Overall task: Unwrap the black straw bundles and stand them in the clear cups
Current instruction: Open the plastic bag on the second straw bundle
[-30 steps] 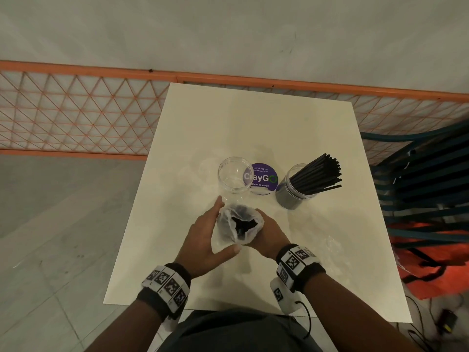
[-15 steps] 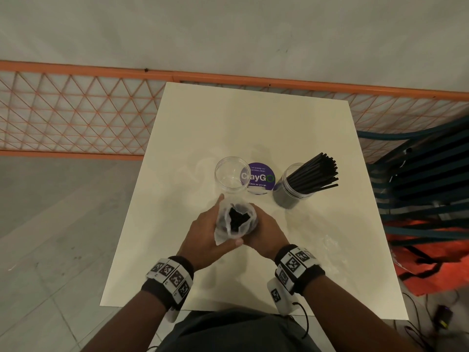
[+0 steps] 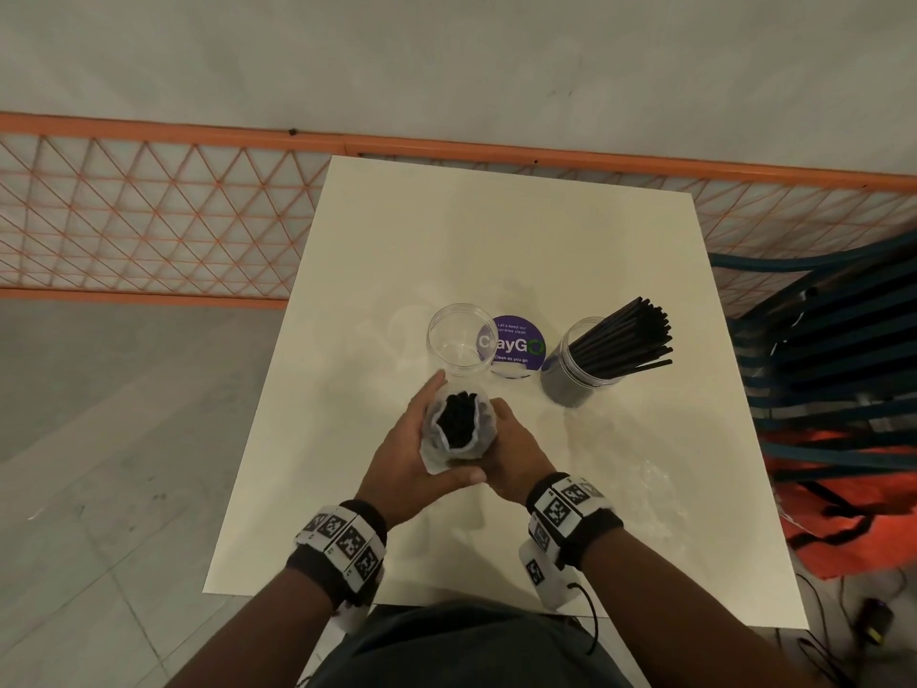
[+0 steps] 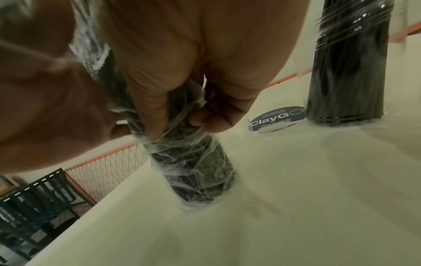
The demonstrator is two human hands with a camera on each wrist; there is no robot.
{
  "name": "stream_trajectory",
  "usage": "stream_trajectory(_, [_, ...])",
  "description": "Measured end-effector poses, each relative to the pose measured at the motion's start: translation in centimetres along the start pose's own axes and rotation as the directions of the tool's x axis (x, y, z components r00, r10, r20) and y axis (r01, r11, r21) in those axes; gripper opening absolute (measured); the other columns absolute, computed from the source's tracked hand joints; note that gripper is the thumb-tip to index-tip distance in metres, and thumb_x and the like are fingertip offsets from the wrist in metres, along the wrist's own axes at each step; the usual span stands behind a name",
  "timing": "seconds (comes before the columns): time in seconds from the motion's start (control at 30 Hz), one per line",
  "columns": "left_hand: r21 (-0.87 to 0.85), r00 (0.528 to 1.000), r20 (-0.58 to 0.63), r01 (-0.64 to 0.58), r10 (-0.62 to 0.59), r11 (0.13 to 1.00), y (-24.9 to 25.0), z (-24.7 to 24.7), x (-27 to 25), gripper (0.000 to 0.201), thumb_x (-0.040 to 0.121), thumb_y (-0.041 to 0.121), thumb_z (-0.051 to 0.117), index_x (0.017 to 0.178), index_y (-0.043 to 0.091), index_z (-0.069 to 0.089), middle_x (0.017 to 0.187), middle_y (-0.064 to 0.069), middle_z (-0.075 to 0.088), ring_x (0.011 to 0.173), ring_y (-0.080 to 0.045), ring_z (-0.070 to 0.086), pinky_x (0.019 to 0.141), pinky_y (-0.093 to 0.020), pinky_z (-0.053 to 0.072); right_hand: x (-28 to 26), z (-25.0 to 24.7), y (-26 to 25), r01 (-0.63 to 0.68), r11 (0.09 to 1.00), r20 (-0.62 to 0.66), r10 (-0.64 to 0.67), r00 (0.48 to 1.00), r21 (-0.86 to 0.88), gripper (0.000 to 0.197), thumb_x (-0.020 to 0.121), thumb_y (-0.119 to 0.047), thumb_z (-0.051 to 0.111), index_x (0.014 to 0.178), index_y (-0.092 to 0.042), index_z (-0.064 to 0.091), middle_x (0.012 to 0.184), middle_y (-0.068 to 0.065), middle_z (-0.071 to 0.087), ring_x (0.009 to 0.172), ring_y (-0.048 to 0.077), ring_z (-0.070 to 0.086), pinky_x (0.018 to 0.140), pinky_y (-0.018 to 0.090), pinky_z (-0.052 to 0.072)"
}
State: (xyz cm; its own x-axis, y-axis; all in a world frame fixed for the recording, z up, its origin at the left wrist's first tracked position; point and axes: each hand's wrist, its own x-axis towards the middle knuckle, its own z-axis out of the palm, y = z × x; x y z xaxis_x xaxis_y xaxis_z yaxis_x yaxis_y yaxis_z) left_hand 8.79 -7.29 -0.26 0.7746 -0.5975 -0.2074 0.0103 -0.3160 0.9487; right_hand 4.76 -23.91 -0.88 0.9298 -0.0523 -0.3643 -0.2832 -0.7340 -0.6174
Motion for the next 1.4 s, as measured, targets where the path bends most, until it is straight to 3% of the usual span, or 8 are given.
stream_trajectory(0.2, [0.069,0.986,-0.099,0.14,-0.133,0.988,0.3,0.7,0.7,0.08,0.078,0.027,0.084,0.144,0.012,0.043,0.143,-0.012,0.055,0.132,-0.026,0.052,0.113,-0.043,0.041,0.0,-0.5,-0.4,0.034,0.993,-0.064,-0.026,0.998,0.117,0.089,0.071,-0.04,0.081,0.145,-0.023,0.033,0.148,0.004,0.036,0.133,0.02,0.038,0.112,0.033,0.034])
stream_trajectory(0.3, [0.068,0.991,-0.102,0.096,-0.089,0.993,0.2,0.3,0.8,0.076,0.071,0.048,0.078,0.137,0.025,0.047,0.135,-0.005,0.062,0.125,-0.021,0.058,0.108,-0.041,0.046,-0.6,-1.3,-0.8,0.081,0.967,-0.046,-0.072,0.996,0.242,0.095,0.074,-0.028,0.079,0.15,-0.021,0.022,0.142,-0.009,0.042,0.125,0.005,0.041,0.107,0.023,0.034])
stream_trajectory(0.47, [-0.097,0.999,0.023,-0.027,0.03,0.995,-0.7,0.0,0.5,0.105,0.07,0.021,0.09,0.15,0.029,0.023,0.148,0.015,0.044,0.137,0.005,0.043,0.109,-0.013,0.038,-0.6,-0.7,-0.4,0.032,0.993,0.013,-0.034,0.999,0.109,0.068,0.084,-0.028,0.07,0.142,-0.019,0.038,0.137,0.0,0.052,0.123,0.021,0.049,0.106,0.03,0.037])
stream_trajectory(0.7, [0.13,0.999,-0.029,-0.022,0.026,0.991,-2.4,0.2,1.2,0.079,0.08,0.063,0.068,0.145,0.023,0.046,0.143,0.004,0.057,0.133,-0.011,0.052,0.111,-0.044,0.043,0.3,-0.2,-0.1,-0.039,0.988,0.0,0.039,0.999,0.148,0.065,0.077,-0.034,0.077,0.134,-0.023,0.047,0.134,0.002,0.053,0.121,0.021,0.048,0.1,0.026,0.036])
stream_trajectory(0.83, [0.333,0.997,0.04,-0.078,0.068,0.94,-3.8,-0.5,1.2,0.091,0.084,0.071,0.056,0.156,0.024,0.026,0.161,0.006,0.034,0.148,-0.011,0.033,0.12,-0.035,0.03,0.9,-0.1,0.4,-0.064,0.994,0.049,0.06,0.997,0.09,0.073,0.076,-0.039,0.078,0.138,-0.025,0.043,0.137,0.0,0.053,0.125,0.019,0.047,0.097,0.021,0.03])
stream_trajectory(0.93, [0.233,0.999,0.024,-0.051,0.047,0.971,-3.8,-0.5,0.8,0.086,0.088,0.045,0.07,0.157,0.02,0.023,0.158,0.011,0.035,0.141,-0.001,0.037,0.116,-0.018,0.031,1.3,0.4,0.2,-0.063,0.994,0.052,0.058,0.997,0.084,0.073,0.074,-0.039,0.079,0.137,-0.026,0.044,0.135,0.0,0.054,0.122,0.019,0.05,0.103,0.025,0.036])
stream_trajectory(1.1, [0.13,0.999,0.027,0.043,-0.047,0.991,-2.8,-0.1,1.0,0.077,0.073,0.066,0.069,0.135,0.024,0.053,0.134,-0.002,0.063,0.122,-0.016,0.06,0.105,-0.044,0.049,1.6,0.7,-0.5,-0.057,0.994,0.103,0.048,0.994,0.095,0.061,0.079,-0.036,0.075,0.131,-0.019,0.05,0.124,0.001,0.06,0.103,0.009,0.05,0.094,0.023,0.041])
stream_trajectory(1.4, [-0.409,0.97,-0.163,0.102,-0.183,0.907,-0.9,-0.9,2.9,0.07,0.064,0.032,0.087,0.124,0.01,0.058,0.115,-0.015,0.072,0.108,-0.033,0.07,0.089,-0.044,0.058,0.5,-1.0,-3.7,0.007,0.963,0.123,-0.042,0.992,0.268,0.084,0.058,-0.06,0.075,0.13,-0.035,0.041,0.122,-0.008,0.057,0.101,0.01,0.063,0.088,0.035,0.057])
